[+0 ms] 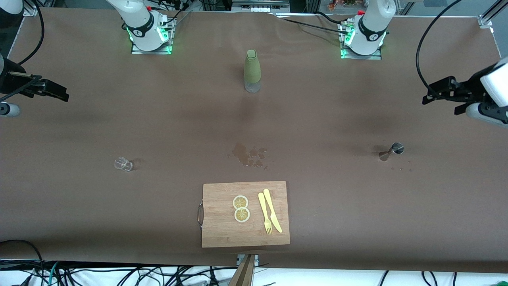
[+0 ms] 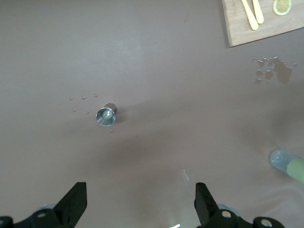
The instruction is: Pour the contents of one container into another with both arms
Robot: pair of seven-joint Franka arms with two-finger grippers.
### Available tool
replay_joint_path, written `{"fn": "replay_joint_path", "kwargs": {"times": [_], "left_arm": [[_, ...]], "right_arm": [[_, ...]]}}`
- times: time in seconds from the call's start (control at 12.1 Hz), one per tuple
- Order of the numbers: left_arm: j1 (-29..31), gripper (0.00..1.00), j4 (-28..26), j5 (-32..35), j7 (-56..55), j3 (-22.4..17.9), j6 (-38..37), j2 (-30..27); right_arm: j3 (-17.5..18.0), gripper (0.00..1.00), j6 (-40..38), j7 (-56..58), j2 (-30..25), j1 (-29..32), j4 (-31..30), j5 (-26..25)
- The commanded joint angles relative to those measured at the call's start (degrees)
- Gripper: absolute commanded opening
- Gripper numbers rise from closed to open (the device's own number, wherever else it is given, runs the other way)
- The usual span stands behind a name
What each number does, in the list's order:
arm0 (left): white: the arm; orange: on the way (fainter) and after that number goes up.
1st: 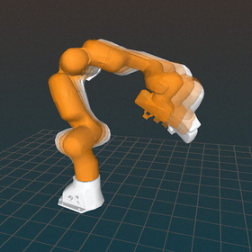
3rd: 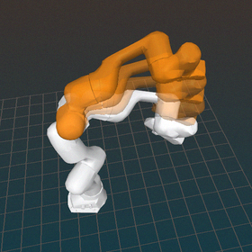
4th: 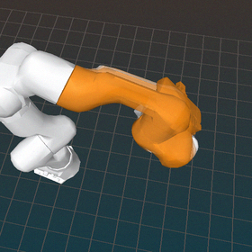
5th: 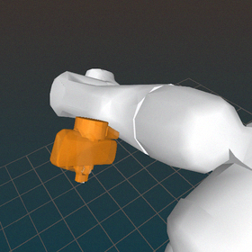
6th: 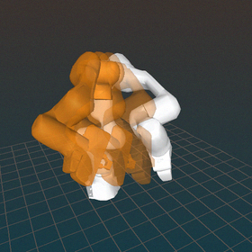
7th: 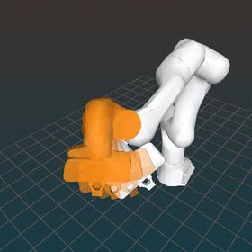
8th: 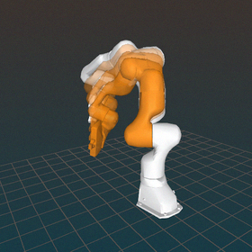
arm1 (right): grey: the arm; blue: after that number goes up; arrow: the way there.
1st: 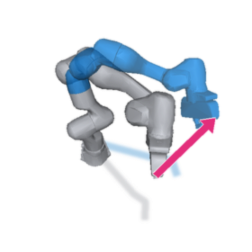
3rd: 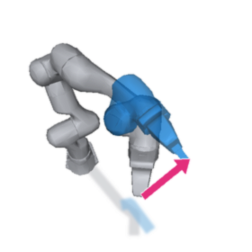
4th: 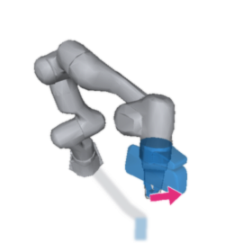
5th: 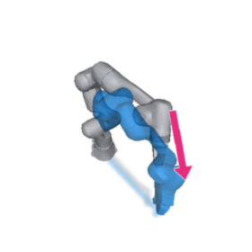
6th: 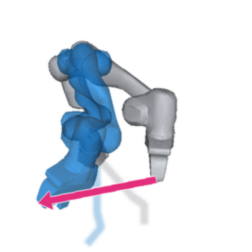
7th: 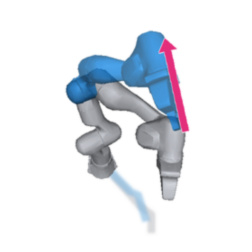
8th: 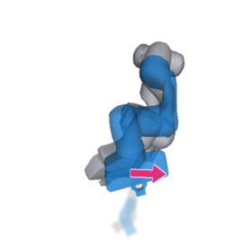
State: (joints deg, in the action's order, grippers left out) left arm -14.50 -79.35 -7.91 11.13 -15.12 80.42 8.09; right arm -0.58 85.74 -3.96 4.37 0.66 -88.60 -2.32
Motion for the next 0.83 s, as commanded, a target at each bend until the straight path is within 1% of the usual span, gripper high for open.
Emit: {"fn": "replay_joint_path", "kwargs": {"times": [0.0,0.08,0.25,0.33,0.5,0.74], "left_arm": [[12.08,1.0,-1.24,6.05,-4.98,15.95,-0.88,-4.12],[13.26,1.0,-1.24,6.15,-5.07,17.13,-1.75,-4.22],[13.1,1.0,-1.24,6.33,-7.25,17.05,-4.38,-5.79],[12.31,1.0,-1.24,6.59,-9.18,16.45,-5.53,-5.98],[8.55,1.0,-1.59,8.0,-9.37,12.77,-5.63,-6.07],[8.17,1.0,-3.52,8.0,-9.55,12.57,-4.14,-6.06]], "right_arm": [[0.06,1.0,2.15,-0.43,-0.68,0.48,-0.43,1.61],[-0.03,1.0,2.16,-0.52,-0.59,0.57,-0.43,1.62],[0.06,1.0,2.33,-0.17,0.2,0.31,-0.34,1.62],[0.06,1.0,2.24,-0.08,0.2,0.31,-0.34,1.62],[0.06,1.0,2.33,0.01,0.38,0.48,-0.25,1.7],[0.06,1.0,3.38,0.01,0.47,0.48,-0.34,1.7]]}}
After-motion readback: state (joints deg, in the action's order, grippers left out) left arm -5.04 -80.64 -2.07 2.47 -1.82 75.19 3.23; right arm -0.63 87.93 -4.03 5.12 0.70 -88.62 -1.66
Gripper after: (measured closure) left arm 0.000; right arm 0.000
